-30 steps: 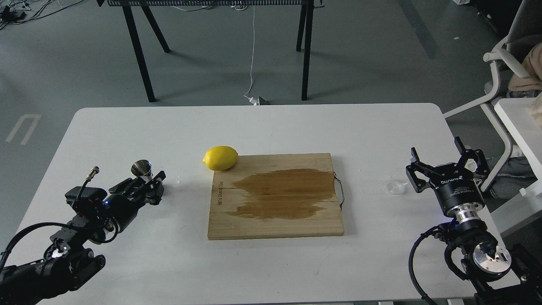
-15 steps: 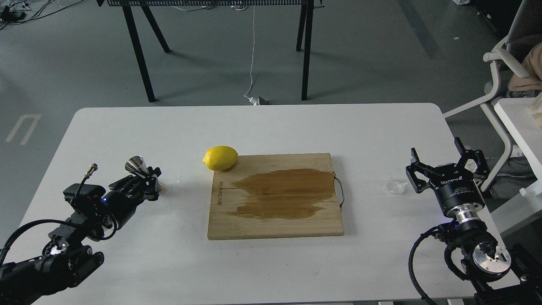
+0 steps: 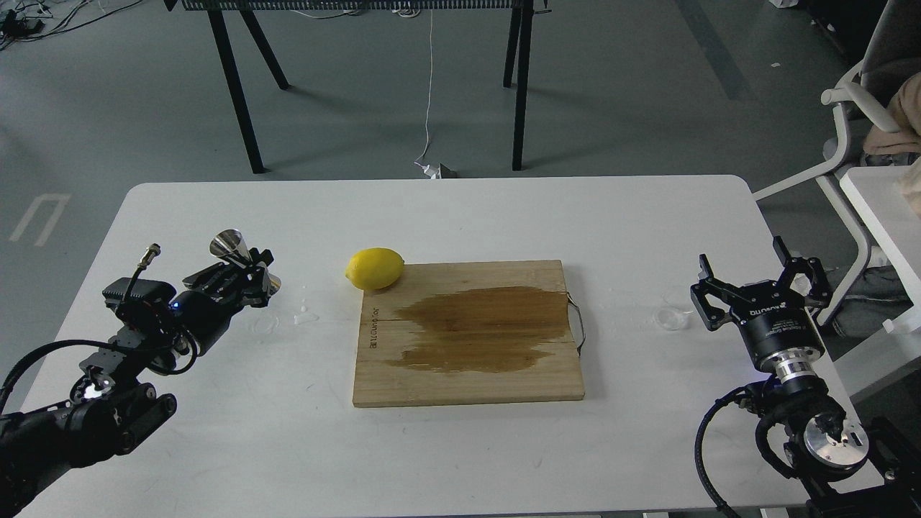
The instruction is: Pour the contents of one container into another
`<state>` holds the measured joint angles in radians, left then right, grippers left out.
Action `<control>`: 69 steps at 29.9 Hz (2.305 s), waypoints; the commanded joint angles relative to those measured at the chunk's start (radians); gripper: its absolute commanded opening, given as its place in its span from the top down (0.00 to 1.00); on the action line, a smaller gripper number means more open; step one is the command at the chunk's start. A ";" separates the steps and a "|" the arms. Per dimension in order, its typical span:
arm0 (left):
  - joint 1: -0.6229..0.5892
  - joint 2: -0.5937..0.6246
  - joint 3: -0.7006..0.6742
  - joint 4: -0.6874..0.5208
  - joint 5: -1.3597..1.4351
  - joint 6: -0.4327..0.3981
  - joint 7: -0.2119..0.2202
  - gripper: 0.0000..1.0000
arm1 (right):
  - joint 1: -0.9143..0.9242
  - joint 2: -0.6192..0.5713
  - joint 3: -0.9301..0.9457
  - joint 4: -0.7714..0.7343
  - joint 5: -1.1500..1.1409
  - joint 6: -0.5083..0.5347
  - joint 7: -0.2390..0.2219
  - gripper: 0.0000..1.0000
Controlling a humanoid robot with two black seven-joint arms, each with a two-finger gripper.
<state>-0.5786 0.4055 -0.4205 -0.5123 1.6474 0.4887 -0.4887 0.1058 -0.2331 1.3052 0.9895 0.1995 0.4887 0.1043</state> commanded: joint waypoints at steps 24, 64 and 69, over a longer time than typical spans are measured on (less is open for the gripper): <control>-0.270 -0.405 0.292 -0.005 0.092 0.000 0.000 0.92 | 0.008 0.000 0.000 -0.012 0.000 0.000 0.000 0.01; -0.141 -0.405 0.373 0.037 0.081 0.000 0.000 0.77 | 0.008 0.000 -0.001 -0.042 0.000 0.000 0.000 0.01; -0.138 -0.405 0.373 0.037 0.081 0.000 0.000 0.71 | 0.008 0.003 -0.001 -0.042 0.000 0.000 0.000 0.01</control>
<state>-0.7188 0.0000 -0.0476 -0.4756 1.7287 0.4887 -0.4886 0.1136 -0.2311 1.3038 0.9480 0.1994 0.4887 0.1042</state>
